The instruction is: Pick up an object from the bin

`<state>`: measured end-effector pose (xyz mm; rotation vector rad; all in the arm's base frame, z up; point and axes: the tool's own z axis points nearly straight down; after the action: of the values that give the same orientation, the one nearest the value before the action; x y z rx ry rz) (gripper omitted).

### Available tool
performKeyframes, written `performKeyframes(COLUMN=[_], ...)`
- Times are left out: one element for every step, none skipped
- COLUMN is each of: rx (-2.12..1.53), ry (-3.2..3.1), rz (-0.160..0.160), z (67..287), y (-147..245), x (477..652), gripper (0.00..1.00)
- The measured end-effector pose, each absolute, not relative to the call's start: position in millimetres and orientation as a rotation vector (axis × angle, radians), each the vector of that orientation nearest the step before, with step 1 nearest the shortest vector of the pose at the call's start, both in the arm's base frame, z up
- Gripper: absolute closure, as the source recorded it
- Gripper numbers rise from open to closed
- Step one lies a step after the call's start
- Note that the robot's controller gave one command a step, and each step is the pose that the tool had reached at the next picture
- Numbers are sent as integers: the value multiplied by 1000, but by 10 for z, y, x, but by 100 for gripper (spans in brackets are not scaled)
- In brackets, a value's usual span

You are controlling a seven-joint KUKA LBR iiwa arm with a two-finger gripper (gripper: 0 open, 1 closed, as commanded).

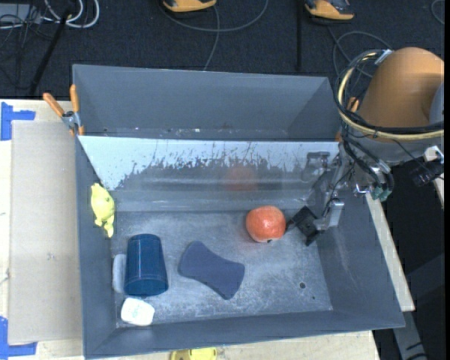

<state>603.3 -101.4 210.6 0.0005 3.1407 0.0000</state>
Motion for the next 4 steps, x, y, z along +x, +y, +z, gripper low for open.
performKeyframes(rx=[139,250,316,512], ry=[3135,3133,3123,3092], rz=[1,2,1,0], z=[1418,1351,1358,942], y=[-1227,-1408,-1527,-1452], x=[5947,5925,5995,6024], gripper=[0,0,0,0])
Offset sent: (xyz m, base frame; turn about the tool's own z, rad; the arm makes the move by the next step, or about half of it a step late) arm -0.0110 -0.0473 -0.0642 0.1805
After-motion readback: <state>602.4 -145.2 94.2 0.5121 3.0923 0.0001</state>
